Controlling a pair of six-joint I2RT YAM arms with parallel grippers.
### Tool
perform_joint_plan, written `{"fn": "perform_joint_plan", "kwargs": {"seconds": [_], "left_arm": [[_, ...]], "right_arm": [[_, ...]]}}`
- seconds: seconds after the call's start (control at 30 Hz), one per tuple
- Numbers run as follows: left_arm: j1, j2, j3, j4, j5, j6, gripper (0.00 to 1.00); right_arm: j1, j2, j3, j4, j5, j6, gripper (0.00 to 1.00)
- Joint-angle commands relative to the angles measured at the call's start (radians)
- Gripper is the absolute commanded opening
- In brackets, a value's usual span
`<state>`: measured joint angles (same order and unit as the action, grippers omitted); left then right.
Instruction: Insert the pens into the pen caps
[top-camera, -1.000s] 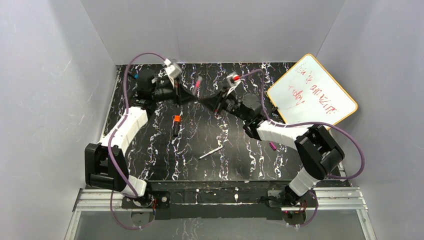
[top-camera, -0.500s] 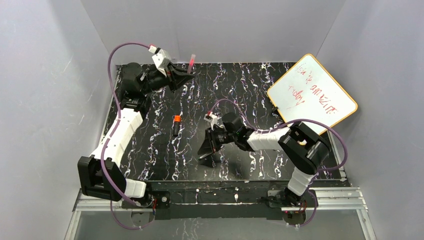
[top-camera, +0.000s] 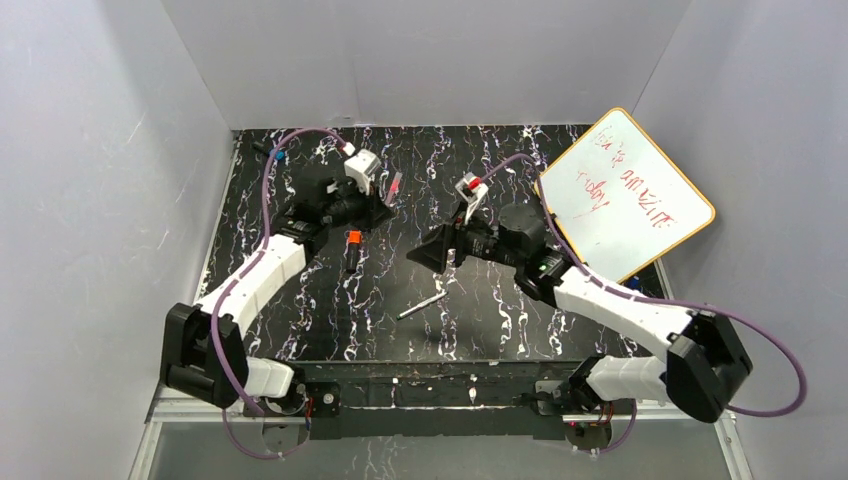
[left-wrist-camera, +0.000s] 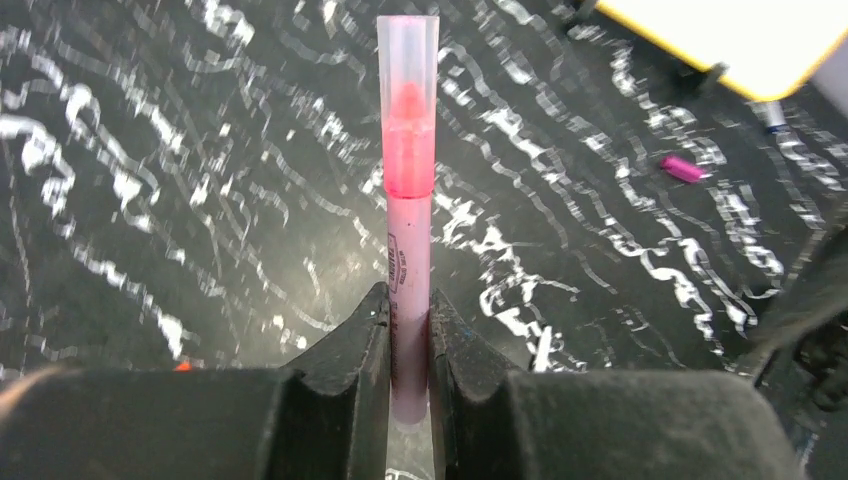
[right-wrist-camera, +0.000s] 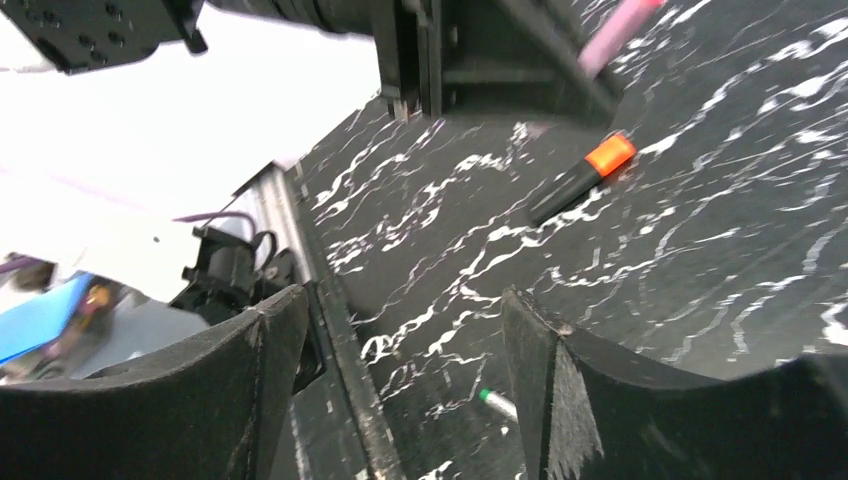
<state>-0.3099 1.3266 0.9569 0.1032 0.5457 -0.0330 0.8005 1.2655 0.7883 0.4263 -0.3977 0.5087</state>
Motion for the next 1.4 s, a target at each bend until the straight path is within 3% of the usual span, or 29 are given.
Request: {"fn": "perform_joint_plan", "kwargs": {"seconds": [0.0, 0.3, 0.6, 0.93, 1.07, 1.23, 1.37], "left_arm": [[-0.044, 0.059, 0.086, -0.272, -0.343, -0.007, 0.00], [-0.121, 0.264, 0.173, -0.391, -0.645, -0.243, 0.00], [-0.142, 0.413, 0.212, -0.470, -0.712, -0.359, 0.00], [-0.146, 0.466, 0.184, -0.482, -0.755, -0.389, 0.00], [-0.146, 0.473, 0.182, -0.486, -0.755, -0.389, 0.16], [-0.146, 0.476, 0.188, -0.499, -0.781, -0.375, 0.28], [-0.146, 0.465, 0.214, -0.527, -0.793, -0.352, 0.30]], "right_arm": [[-0.006, -0.081, 0.034, -0.118, 0.156, -0.125, 0.80], [-0.030, -0.179, -0.036, -0.123, 0.217, -0.102, 0.84], [-0.043, -0.239, -0.073, -0.157, 0.267, -0.102, 0.87], [-0.062, -0.250, -0.093, -0.168, 0.260, -0.088, 0.88], [-0.069, -0.247, -0.095, -0.170, 0.253, -0.083, 0.88], [-0.081, -0.245, -0.100, -0.164, 0.237, -0.067, 0.88], [-0.089, -0.241, -0.101, -0.165, 0.224, -0.061, 0.88]]}}
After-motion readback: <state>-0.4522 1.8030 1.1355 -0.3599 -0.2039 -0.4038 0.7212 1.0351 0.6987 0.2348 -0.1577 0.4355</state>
